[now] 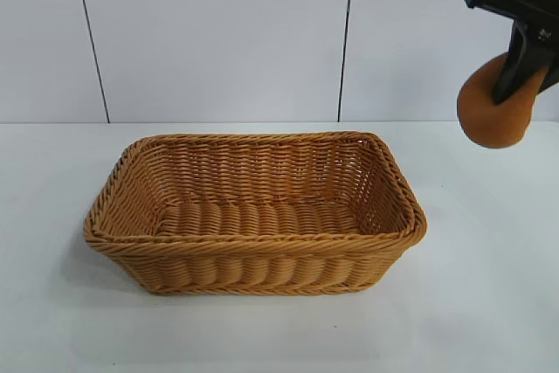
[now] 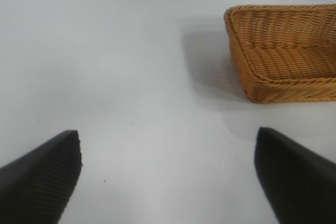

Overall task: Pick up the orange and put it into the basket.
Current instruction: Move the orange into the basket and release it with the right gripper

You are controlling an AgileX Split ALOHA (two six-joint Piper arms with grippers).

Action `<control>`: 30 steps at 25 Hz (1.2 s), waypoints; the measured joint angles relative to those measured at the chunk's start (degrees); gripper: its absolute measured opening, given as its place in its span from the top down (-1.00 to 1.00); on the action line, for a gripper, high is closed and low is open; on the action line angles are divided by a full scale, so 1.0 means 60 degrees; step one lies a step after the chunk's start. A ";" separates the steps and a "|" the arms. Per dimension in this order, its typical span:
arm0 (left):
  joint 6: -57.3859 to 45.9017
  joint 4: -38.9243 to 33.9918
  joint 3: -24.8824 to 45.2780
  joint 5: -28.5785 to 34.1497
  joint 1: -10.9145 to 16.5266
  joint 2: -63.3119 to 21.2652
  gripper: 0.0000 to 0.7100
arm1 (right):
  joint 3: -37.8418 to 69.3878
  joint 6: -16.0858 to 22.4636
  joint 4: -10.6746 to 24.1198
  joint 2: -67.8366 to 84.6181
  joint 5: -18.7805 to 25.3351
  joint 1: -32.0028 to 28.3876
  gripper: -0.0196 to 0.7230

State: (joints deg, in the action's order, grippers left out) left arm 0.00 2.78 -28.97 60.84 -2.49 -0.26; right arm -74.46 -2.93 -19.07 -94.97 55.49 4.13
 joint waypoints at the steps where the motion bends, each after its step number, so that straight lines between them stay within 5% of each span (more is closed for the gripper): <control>1: 0.0000 0.0000 0.0000 0.0000 0.0000 0.0000 -0.79 | 0.0000 -0.0101 -0.0181 0.0018 -0.0008 0.0074 0.84; 6: 0.0000 0.0000 0.0000 0.0000 0.0000 0.0000 -0.79 | -0.0023 -0.0219 -0.0345 0.0029 -0.0414 0.1139 0.84; 17: 0.0000 0.0000 0.0000 -0.0008 0.0000 0.0000 -0.79 | -0.0054 0.0268 -0.0525 -0.0591 -0.2994 0.4375 0.84; 30: 0.0000 0.0000 0.0000 -0.0008 0.0000 0.0000 -0.79 | -0.0054 0.0318 -0.0584 -0.3663 -0.4725 0.4984 0.84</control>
State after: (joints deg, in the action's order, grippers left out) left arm 0.00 2.78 -28.97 60.79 -2.49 -0.26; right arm -74.79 -1.02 -22.58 -116.95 27.14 34.03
